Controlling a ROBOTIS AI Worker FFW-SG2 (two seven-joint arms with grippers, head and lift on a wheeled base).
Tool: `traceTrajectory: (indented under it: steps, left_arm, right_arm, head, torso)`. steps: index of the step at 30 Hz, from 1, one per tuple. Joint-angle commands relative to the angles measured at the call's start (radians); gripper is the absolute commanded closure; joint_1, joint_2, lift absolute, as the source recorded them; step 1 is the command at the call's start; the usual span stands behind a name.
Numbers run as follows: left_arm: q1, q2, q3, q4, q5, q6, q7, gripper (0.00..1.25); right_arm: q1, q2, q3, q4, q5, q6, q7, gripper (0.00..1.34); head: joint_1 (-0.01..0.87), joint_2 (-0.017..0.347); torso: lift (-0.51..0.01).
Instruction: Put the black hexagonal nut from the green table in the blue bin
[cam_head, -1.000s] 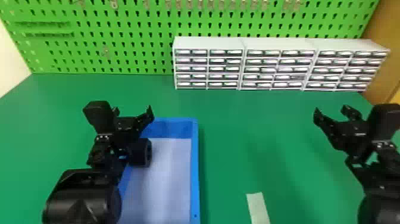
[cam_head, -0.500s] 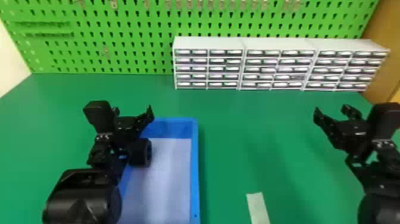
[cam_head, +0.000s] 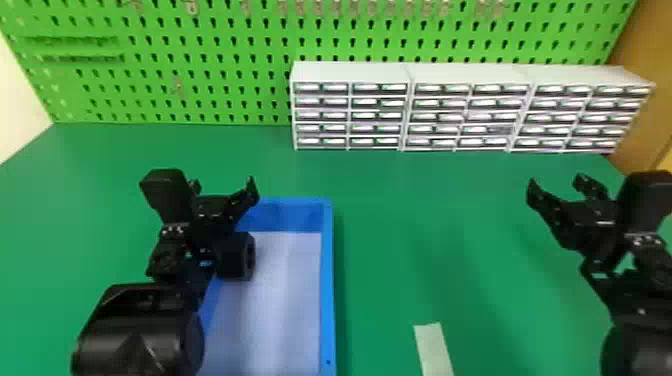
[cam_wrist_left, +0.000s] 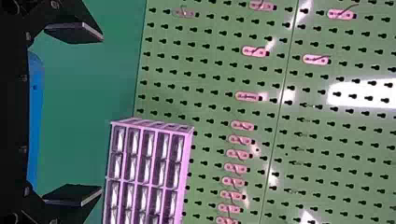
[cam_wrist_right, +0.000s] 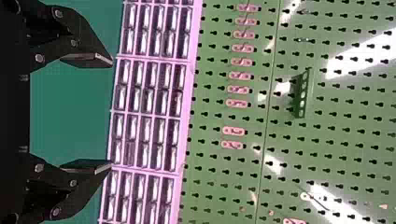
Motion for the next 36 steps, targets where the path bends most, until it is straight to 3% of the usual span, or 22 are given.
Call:
traceTrajectory:
  steps: [1,36]
  left_arm:
    - [0.0,0.0,-0.002,0.0,0.0,0.0,0.0,0.14]
    - [0.002,0.0,-0.003,-0.002,0.0,0.0,0.0,0.14]
  right_arm:
    - [0.0,-0.001,0.002,0.0,0.0,-0.001,0.0,0.5]
    - [0.001,-0.003,0.005,0.0,-0.002,0.001,0.0,0.49]
  head:
    - [0.686,0.051]
    - [0.686,0.051]
  torso:
    - [-0.097]
    - [-0.097]
